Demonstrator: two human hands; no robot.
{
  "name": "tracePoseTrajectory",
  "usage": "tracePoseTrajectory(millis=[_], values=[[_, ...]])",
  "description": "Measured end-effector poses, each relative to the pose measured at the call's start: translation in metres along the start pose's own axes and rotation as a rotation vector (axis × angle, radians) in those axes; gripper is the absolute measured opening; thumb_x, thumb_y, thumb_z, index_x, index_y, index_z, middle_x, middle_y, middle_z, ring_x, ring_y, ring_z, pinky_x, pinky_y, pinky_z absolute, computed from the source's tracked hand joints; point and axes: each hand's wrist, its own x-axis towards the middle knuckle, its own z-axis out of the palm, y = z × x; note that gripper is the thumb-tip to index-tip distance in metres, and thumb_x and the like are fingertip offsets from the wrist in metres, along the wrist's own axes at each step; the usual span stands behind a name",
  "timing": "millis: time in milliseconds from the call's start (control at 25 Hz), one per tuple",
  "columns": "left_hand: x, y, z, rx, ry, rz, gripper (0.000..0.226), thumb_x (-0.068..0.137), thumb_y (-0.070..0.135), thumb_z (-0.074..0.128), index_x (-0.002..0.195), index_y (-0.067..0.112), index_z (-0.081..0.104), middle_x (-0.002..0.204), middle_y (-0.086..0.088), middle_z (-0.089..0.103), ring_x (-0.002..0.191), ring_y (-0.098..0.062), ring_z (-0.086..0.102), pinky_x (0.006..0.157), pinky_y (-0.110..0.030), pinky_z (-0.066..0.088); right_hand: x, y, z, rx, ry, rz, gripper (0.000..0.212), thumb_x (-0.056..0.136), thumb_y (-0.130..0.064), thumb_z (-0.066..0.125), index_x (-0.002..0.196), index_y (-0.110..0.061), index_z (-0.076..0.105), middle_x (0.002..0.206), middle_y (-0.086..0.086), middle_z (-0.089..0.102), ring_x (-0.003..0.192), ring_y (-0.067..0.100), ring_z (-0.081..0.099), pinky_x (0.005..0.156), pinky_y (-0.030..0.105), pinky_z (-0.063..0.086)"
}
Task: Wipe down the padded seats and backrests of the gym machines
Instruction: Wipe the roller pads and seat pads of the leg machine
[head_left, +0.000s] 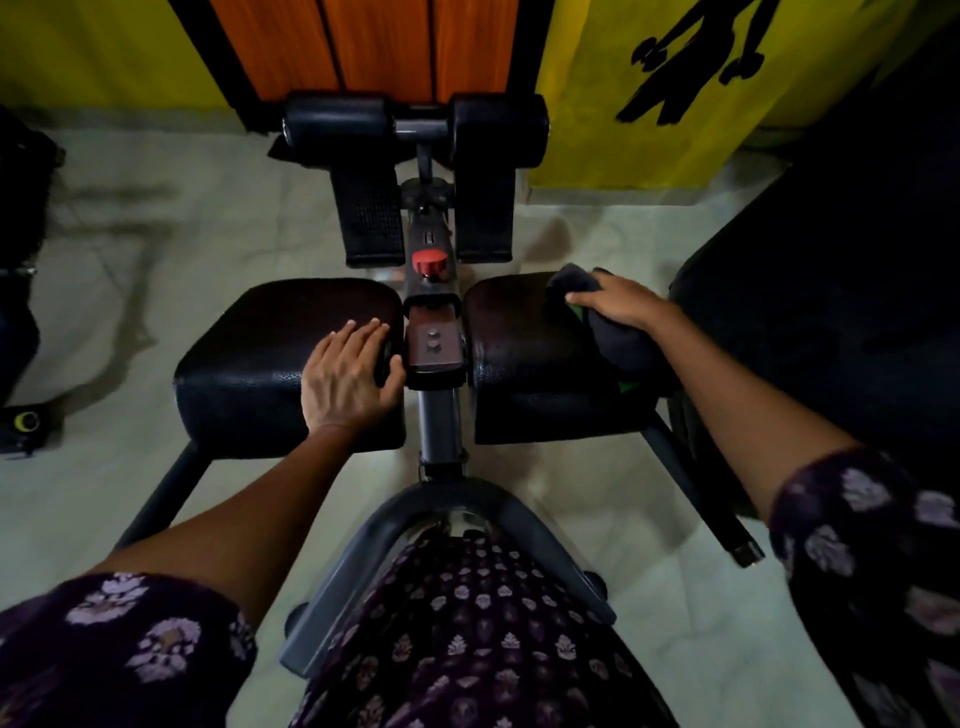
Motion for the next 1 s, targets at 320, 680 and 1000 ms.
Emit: tracePoseTrajectory(millis=[320, 680, 1000], values=[[0.001, 0.004, -0.002, 0.064, -0.082, -0.147, 0.067, 0.081, 0.056, 0.036, 0.126, 0.011, 0.059, 0.128, -0.011, 0.06, 0.121, -0.031, 0.053, 0.1, -0.043, 0.04, -0.007, 0.001, 0.011, -0.071, -0.099, -0.41, 0.051, 0.092, -0.048, 0.052, 0.139, -0.027, 0.044, 0.136, 0.007, 0.049, 0.127, 0.025, 0.043, 0.094, 0.031, 0.035], [0.015, 0.028, 0.0, 0.047, -0.016, -0.437, 0.061, 0.078, 0.059, 0.042, 0.117, 0.02, 0.065, 0.116, -0.004, 0.062, 0.106, -0.026, 0.054, 0.091, -0.037, 0.037, 0.072, -0.02, 0.008, 0.027, -0.16, -0.218, 0.05, 0.095, -0.036, 0.053, 0.137, -0.009, 0.047, 0.142, 0.015, 0.046, 0.127, 0.029, 0.045, 0.096, 0.029, 0.036], [0.007, 0.029, 0.01, -0.028, 0.146, -0.415, 0.043, 0.086, 0.033, 0.042, 0.106, 0.011, 0.072, 0.113, -0.006, 0.069, 0.115, -0.026, 0.059, 0.102, -0.039, 0.038, 0.071, -0.002, 0.007, 0.101, -0.318, -0.435, 0.041, 0.095, -0.019, 0.056, 0.134, -0.011, 0.05, 0.127, -0.003, 0.05, 0.121, 0.01, 0.043, 0.092, 0.015, 0.029]])
